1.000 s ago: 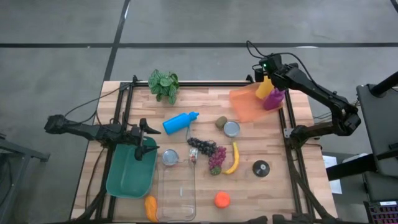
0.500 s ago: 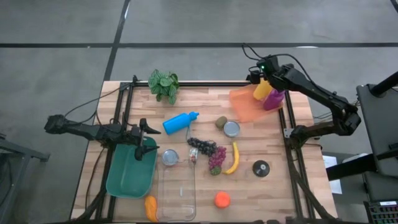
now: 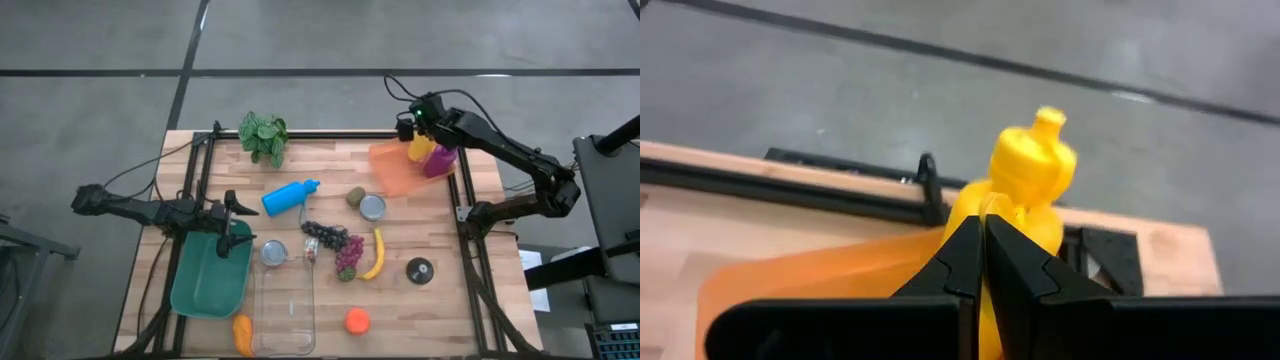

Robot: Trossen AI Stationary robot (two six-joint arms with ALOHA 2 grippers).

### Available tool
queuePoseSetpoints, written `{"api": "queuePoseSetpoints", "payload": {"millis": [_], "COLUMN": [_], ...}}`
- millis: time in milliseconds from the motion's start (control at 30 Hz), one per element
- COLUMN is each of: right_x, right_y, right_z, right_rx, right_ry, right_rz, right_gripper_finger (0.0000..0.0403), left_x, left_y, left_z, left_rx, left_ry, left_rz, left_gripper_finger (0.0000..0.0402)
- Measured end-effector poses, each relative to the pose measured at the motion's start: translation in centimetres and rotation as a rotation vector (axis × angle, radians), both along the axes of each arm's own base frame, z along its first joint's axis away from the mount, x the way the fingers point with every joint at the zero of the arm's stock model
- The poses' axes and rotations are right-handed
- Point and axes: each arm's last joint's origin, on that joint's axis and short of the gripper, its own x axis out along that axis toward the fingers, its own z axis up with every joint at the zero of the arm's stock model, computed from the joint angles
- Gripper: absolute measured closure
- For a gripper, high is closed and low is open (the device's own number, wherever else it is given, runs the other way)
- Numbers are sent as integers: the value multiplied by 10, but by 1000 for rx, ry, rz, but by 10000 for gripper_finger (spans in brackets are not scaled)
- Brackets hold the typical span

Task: Pick & Place Food Item
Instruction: Put the yellow tumbler into the orange bin

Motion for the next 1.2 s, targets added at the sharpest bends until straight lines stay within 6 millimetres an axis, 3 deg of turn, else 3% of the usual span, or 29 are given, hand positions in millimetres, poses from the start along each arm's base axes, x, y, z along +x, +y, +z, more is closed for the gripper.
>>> {"api": "queuePoseSetpoints", "payload": {"millis": [733, 1200], "right_x": [9, 3], "right_y": [15, 22], "right_z": [-4, 32], "right_rx": [109, -34], "right_ry": [-59, 92], "right_rz": [62, -25], "right_gripper_finger": [392, 392], "left_x": [0, 0], "left_y": [0, 0], "left_z": [0, 0], "left_rx": [0, 0], "left_ry": [0, 1], "left_rz": [0, 0], "left_gripper_finger": [66, 66]}}
